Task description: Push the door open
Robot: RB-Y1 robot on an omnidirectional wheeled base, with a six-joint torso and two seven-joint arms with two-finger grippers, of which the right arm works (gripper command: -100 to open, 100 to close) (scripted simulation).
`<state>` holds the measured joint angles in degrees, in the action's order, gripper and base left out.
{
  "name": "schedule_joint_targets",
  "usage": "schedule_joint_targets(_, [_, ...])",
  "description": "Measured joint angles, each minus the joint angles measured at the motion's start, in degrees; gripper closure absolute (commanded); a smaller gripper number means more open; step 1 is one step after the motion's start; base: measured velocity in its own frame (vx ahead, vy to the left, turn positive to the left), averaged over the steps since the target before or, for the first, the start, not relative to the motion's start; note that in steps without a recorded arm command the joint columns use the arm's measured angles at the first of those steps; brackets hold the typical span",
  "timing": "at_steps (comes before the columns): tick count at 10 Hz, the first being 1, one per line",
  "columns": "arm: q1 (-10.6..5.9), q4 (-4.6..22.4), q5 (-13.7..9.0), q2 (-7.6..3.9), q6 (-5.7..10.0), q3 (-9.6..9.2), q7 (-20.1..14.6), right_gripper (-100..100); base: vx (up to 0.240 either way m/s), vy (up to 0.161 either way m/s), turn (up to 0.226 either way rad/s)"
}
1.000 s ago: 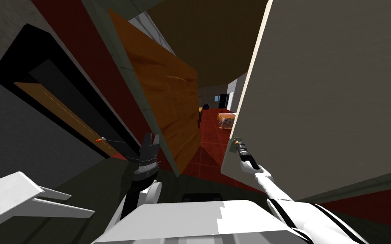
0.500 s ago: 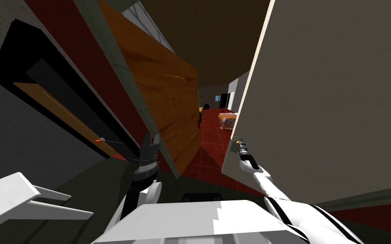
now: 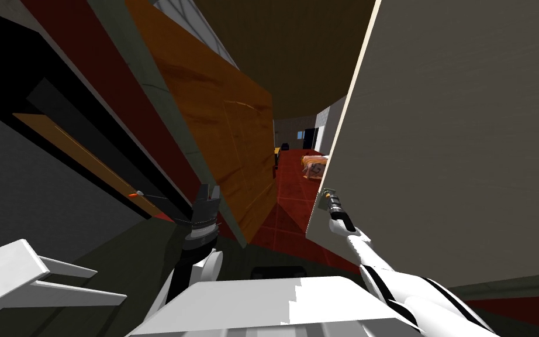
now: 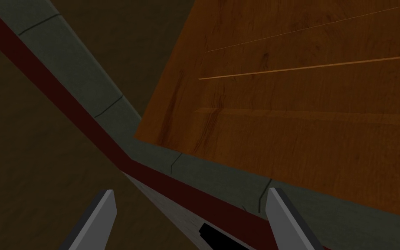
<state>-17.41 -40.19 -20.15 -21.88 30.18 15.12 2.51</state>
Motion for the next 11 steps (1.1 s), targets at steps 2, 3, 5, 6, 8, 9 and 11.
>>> schedule_joint_targets(2, [-0.64, 1.4, -0.3, 1.27, 0.62, 2.02, 2.1, 100, 0.09, -0.023, 0.023])
schedule_joint_targets(3, [-2.3, 4.4, -0.4, 1.34, 1.81, 2.86, 2.8, 100, 0.067, -0.029, 0.015])
schedule_joint_targets(5, [-2.7, 3.9, -0.7, 1.96, 1.55, 4.46, 4.5, 100, 0.075, -0.03, 0.016])
schedule_joint_targets(6, [-2.81, 3.3, -1.0, 2.69, 1.19, 5.84, 5.9, 100, 0.101, -0.026, 0.027])
schedule_joint_targets(8, [-4.17, 5.0, -1.4, 2.99, 1.3, 7.92, 7.8, 100, 0.084, -0.029, 0.015])
schedule_joint_targets(9, [-4.99, 5.8, -1.6, 3.44, 1.62, 9.13, 9.0, 100, 0.099, -0.045, 0.021])
schedule_joint_targets(11, [-5.59, 6.1, -2.0, 4.38, 1.46, 11.39, 11.3, 100, 0.105, -0.035, 0.011])
